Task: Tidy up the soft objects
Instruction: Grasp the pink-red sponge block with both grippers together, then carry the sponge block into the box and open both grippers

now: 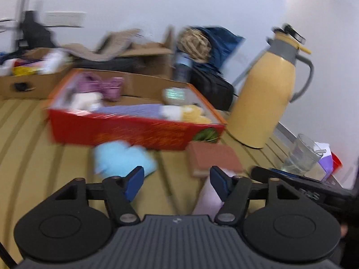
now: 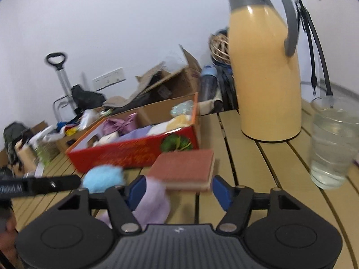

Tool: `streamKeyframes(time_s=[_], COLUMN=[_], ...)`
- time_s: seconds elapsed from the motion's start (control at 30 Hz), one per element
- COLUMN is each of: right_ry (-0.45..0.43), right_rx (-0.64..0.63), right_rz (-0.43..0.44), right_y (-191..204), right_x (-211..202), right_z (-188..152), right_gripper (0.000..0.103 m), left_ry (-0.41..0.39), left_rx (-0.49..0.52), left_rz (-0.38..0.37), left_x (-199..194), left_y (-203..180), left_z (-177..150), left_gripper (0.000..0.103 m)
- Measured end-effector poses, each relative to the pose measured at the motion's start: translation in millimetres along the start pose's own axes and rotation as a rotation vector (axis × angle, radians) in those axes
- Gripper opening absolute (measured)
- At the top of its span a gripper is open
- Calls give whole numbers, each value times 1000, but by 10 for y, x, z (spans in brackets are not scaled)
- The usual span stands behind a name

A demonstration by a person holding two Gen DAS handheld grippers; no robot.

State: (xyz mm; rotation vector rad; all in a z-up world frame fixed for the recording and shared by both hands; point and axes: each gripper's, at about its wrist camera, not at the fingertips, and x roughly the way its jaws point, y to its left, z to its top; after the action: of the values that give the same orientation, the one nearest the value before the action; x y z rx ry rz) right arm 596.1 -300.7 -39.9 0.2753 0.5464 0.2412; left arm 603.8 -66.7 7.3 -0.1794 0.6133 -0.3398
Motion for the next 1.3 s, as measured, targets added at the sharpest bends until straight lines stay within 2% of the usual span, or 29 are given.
streamKeyframes(time_s=[0.07,0.2,0.27,0.3,0.53,0.73,1.0,1.3], right_ry=[23,68,70,74,62,-42,-120,-168], right_rx=[19,60,91,92,126,81,20,-56], right_rz=[-17,-34,0,11,37,13,87,166], right_y=[-91,-242,-303,-316,-381,-208,355,1082], right_x=[274,663,724,733,695,210,-461,-993], right_z=[98,132,105,108,101,179,447,538], right_gripper=[53,44,38,38,33,34,33,33], left_ry=[59,184,200,210,195,108,-34,-152], left_rx=[-7,-51,-121,-125,-110,-56,-25,-17], left_rz=[-43,-94,-162,-184,-203,-235,-212,-168], left_x=[388,1009,1120,1143,1104,688,-351,-1340], left_y=[-24,-14,60,73,38,-203,-254,-99], left_z=[106,149,153,157,134,248,451,432], left_gripper=[55,44,38,38,37,37,37,37])
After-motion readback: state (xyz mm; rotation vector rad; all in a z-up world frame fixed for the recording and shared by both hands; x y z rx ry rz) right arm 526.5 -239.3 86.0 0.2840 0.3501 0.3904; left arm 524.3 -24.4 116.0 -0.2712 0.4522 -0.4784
